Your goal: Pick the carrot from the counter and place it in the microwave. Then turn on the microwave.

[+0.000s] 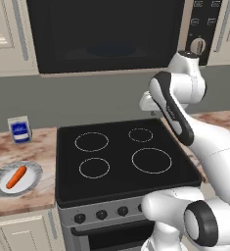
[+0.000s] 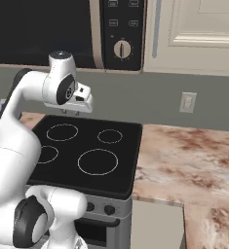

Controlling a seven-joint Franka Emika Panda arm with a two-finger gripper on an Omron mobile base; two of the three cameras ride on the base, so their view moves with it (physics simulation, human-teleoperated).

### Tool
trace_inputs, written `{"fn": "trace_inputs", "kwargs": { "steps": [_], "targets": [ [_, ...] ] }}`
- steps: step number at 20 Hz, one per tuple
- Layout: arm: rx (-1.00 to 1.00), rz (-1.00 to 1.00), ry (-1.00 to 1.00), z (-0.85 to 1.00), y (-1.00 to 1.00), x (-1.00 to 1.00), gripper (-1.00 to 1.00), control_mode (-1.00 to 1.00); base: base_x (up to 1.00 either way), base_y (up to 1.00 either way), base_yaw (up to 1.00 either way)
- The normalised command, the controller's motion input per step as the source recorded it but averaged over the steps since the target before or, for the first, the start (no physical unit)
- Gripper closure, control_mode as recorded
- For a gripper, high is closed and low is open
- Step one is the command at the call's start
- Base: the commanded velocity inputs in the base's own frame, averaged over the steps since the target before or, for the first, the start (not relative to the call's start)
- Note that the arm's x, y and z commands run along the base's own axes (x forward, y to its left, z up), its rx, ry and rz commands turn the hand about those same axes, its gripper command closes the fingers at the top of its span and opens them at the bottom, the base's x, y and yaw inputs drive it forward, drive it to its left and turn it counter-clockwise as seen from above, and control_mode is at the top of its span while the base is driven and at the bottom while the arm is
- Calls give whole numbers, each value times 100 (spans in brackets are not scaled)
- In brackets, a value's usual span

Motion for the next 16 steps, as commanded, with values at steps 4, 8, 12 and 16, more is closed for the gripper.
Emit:
{"fn": "trace_inputs", "kwargs": {
  "steps": [4, 8, 12, 16],
  "targets": [
    [0, 0, -6, 4, -1, -6, -100, -100, 0, 0, 0],
    [0, 0, -18, 28, -8, -17, -100, -100, 0, 0, 0],
    [0, 0, -21, 46, -15, -11, -100, -100, 0, 0, 0],
    [0, 0, -22, 52, -19, -3, -100, -100, 0, 0, 0]
  ]
}}
